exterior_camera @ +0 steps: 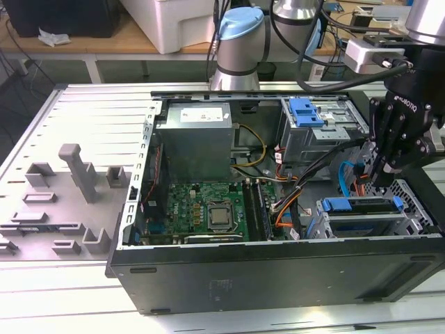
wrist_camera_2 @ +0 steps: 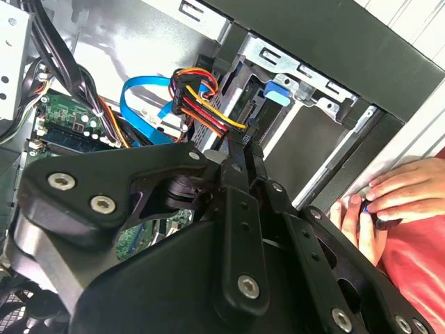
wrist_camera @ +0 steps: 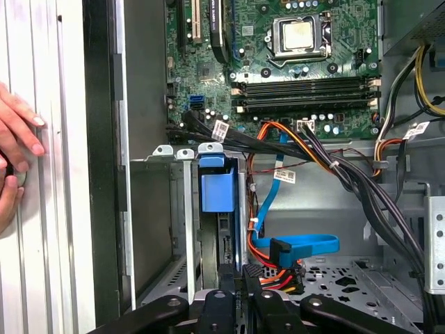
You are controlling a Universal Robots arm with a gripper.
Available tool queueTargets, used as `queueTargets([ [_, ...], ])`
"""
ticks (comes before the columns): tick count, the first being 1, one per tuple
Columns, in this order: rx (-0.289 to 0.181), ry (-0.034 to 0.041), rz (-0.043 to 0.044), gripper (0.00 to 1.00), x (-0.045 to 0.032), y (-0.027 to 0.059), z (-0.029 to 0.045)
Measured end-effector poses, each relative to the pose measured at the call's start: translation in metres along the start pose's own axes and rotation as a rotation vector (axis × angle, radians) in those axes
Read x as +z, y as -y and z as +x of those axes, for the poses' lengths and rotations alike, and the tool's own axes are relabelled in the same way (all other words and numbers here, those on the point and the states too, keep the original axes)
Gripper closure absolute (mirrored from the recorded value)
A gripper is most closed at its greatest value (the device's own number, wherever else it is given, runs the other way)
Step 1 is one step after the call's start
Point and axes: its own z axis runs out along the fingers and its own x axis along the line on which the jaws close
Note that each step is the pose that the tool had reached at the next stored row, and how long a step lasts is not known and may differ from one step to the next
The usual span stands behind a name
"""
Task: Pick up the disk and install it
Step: 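Insert the first disk wire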
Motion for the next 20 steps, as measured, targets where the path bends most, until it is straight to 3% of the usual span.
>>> queueTargets([
  [10, 0.005, 0.0007, -0.0008, 0.83, 0.0013, 0.0014, 0.0014],
  [20, 0.012, 0.0004, -0.0019, 0.83, 0.0076, 0.0016, 0.0016],
])
